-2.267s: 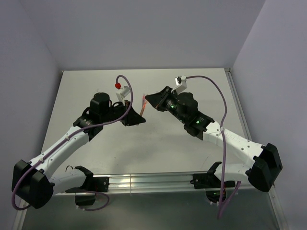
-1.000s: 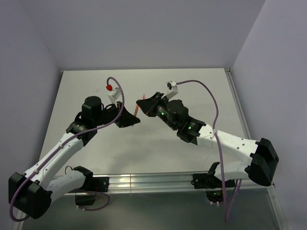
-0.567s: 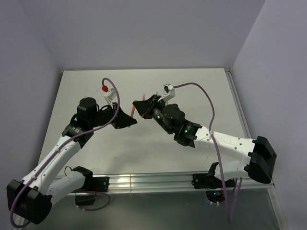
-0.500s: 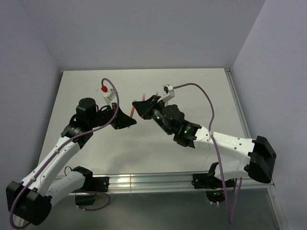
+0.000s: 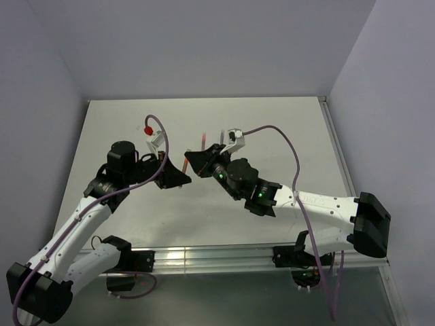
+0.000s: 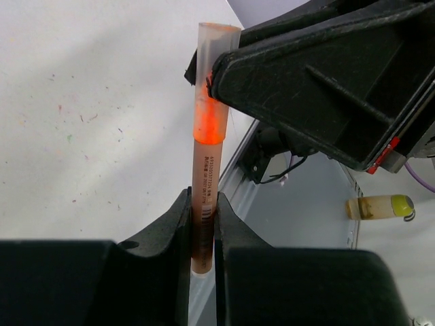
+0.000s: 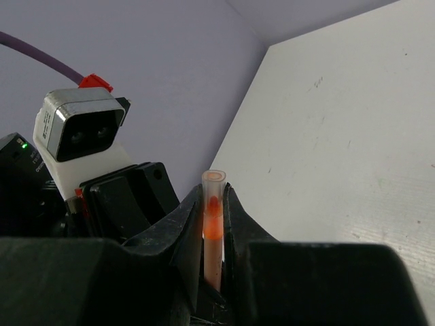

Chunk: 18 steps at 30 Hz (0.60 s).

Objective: Insert the pens into the pen caps

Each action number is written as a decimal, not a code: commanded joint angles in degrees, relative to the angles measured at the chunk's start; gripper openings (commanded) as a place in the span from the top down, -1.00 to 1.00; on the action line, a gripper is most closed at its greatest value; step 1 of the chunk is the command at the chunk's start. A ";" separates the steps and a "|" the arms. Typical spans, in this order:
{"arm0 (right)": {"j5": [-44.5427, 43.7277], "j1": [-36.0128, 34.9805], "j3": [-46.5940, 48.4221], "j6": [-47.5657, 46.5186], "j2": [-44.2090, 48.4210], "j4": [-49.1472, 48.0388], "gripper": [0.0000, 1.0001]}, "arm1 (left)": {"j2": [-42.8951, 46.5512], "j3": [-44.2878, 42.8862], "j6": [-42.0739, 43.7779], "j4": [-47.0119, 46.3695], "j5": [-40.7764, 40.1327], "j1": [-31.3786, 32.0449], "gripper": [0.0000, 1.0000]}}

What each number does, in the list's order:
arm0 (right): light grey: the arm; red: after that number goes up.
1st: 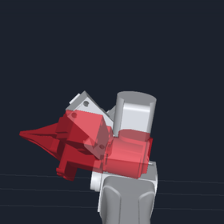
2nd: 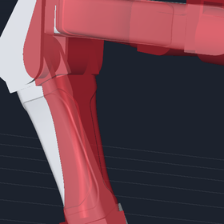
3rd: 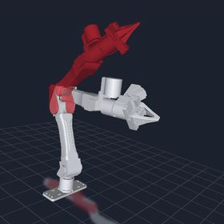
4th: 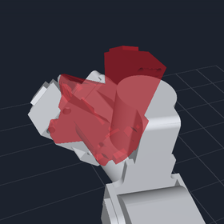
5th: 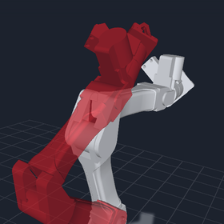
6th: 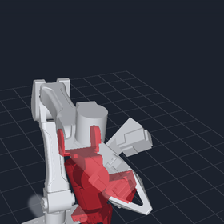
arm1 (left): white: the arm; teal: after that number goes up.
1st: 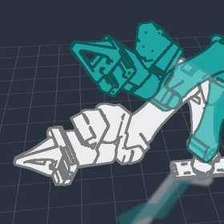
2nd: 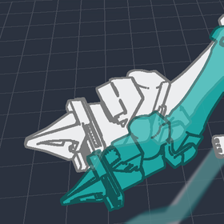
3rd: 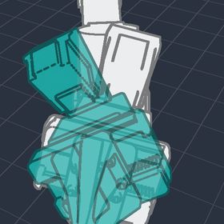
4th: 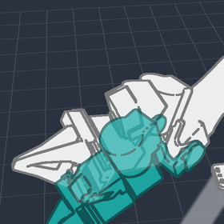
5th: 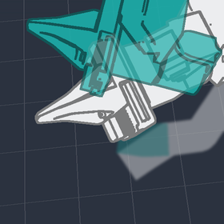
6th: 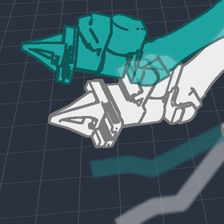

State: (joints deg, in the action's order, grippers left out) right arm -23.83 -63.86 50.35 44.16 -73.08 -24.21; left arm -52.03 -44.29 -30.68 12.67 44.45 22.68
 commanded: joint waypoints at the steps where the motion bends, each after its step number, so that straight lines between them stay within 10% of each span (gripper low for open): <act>1: 15.40 -9.09 -2.97 -0.30 0.04 9.09 1.00 | -1.23 -6.50 -0.53 -14.34 -12.72 -3.60 0.99; 18: 3.45 -7.61 5.88 0.75 2.15 26.46 1.00 | -3.08 -5.81 -0.79 -13.72 -6.31 -4.13 0.82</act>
State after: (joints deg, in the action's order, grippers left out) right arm -31.09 -66.74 54.04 44.14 -71.68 -15.16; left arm -53.91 -46.24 -30.44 14.37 48.73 22.33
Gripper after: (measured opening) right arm 0.196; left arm 0.169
